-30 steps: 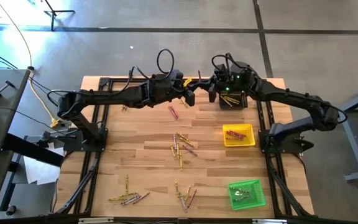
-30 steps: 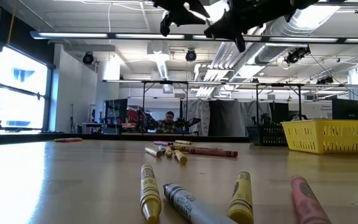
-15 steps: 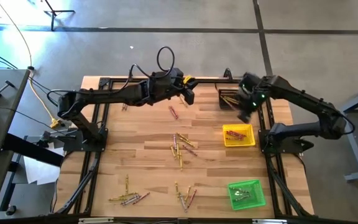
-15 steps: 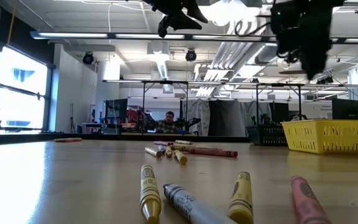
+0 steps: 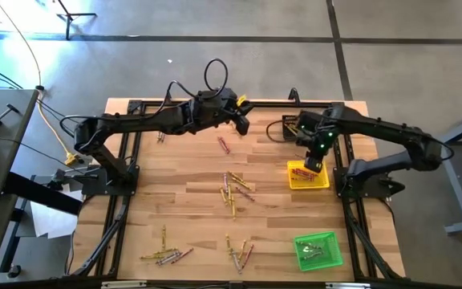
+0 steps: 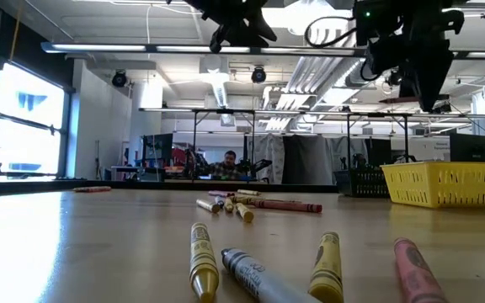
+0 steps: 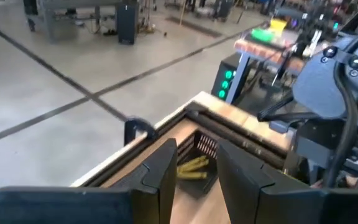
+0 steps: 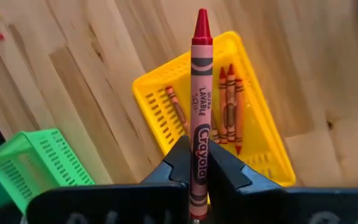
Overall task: Sort crayons
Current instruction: Put the red crayon into the yellow bin
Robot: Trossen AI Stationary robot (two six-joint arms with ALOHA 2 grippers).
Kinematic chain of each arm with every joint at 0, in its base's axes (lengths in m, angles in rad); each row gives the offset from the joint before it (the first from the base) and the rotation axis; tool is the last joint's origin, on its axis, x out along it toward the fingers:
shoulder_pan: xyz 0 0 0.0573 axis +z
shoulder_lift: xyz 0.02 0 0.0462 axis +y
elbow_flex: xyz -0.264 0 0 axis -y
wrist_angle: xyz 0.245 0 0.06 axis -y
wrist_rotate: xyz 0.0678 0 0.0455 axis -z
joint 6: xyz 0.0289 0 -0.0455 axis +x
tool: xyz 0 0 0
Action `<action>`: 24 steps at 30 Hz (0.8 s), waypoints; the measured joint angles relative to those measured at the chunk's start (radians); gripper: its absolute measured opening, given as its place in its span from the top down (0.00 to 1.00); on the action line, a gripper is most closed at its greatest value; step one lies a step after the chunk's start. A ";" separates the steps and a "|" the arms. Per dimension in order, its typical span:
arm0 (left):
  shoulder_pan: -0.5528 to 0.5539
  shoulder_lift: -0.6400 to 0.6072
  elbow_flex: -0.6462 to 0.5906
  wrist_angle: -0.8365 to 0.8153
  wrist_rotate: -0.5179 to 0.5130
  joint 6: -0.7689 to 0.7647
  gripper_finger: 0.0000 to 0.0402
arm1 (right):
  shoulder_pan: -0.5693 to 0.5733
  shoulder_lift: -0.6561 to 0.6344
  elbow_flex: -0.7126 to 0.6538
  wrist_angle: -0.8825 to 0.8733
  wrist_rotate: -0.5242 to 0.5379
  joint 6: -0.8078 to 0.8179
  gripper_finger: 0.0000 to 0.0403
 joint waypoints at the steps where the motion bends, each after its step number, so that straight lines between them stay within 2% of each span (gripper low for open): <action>1: 0.000 -0.005 0.000 -0.015 0.000 0.000 0.75 | 0.010 0.018 0.000 0.000 0.000 0.001 0.96; 4: 0.009 -0.029 0.000 -0.077 0.001 0.001 0.75 | 0.032 0.063 -0.026 0.014 -0.007 0.001 0.96; 9: 0.034 -0.090 0.000 -0.188 -0.001 0.001 0.75 | 0.046 0.081 -0.175 0.058 -0.073 0.006 0.96; 17: 0.061 -0.188 0.000 -0.255 -0.048 0.012 0.75 | 0.051 0.073 -0.310 0.233 -0.029 0.078 0.96; 24: 0.061 -0.245 0.000 -0.265 -0.057 0.070 0.75 | 0.050 0.073 -0.314 0.267 0.079 0.210 0.88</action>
